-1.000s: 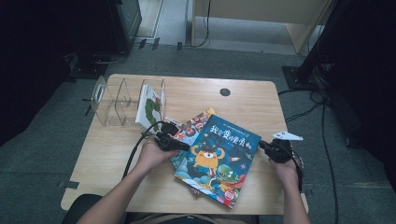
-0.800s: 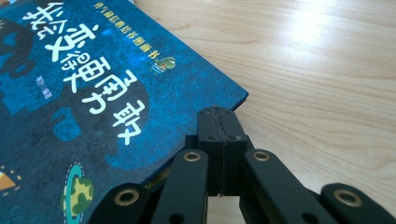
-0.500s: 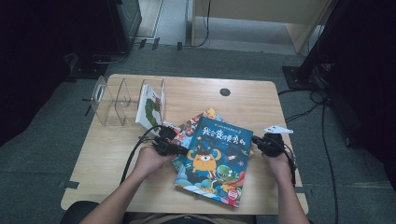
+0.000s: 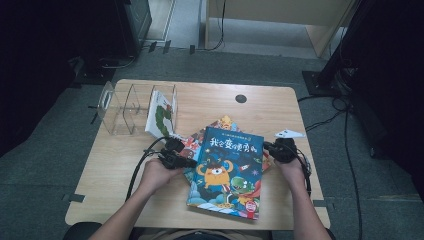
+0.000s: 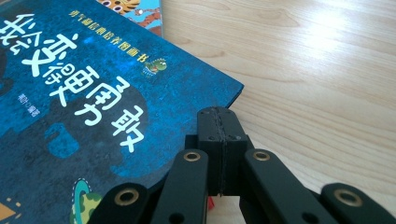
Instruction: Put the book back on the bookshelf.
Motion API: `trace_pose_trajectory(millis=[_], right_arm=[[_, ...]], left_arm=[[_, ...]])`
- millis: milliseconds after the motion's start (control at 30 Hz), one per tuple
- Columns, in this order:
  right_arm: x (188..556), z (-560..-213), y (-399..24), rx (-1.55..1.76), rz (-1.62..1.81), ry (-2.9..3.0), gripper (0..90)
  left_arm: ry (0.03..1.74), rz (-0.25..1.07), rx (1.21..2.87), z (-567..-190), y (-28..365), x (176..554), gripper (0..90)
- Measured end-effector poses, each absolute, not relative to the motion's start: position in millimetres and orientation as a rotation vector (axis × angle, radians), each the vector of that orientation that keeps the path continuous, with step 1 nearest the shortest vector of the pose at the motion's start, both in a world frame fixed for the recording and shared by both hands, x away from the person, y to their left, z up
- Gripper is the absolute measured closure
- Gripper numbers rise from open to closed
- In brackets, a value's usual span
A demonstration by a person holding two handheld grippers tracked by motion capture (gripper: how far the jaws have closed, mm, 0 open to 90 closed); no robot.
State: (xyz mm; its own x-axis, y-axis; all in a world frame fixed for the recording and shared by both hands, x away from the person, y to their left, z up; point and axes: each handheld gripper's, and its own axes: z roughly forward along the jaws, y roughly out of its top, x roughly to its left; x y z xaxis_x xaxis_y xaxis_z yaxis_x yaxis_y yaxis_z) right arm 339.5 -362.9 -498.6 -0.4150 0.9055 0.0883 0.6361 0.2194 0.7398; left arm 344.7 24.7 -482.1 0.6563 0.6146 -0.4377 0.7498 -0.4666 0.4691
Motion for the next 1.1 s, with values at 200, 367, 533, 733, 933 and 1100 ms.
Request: trace_pose_trajectory(millis=[200,367,533,733,933,1100], right_arm=[[345,-498,-355,1.409,1.026,2.155,90.0],[351,-498,-349,1.399,1.029,2.170,90.0],[357,-498,-342,1.381,1.036,2.189,90.0],[362,-498,-335,1.369,1.039,2.204,90.0],[368,-498,-329,1.344,1.046,2.216,90.0],[371,-497,-325,1.338,1.054,2.217,90.0]], left_arm=[[1.069,-0.267,2.216,-481,31,342,85.1],[1.094,-0.254,2.186,-479,40,341,84.4],[1.113,-0.243,2.166,-479,48,339,83.6],[1.124,-0.236,2.155,-479,54,336,83.8],[1.142,-0.241,2.144,-479,59,332,83.7],[1.141,-0.226,2.139,-478,60,326,83.9]])
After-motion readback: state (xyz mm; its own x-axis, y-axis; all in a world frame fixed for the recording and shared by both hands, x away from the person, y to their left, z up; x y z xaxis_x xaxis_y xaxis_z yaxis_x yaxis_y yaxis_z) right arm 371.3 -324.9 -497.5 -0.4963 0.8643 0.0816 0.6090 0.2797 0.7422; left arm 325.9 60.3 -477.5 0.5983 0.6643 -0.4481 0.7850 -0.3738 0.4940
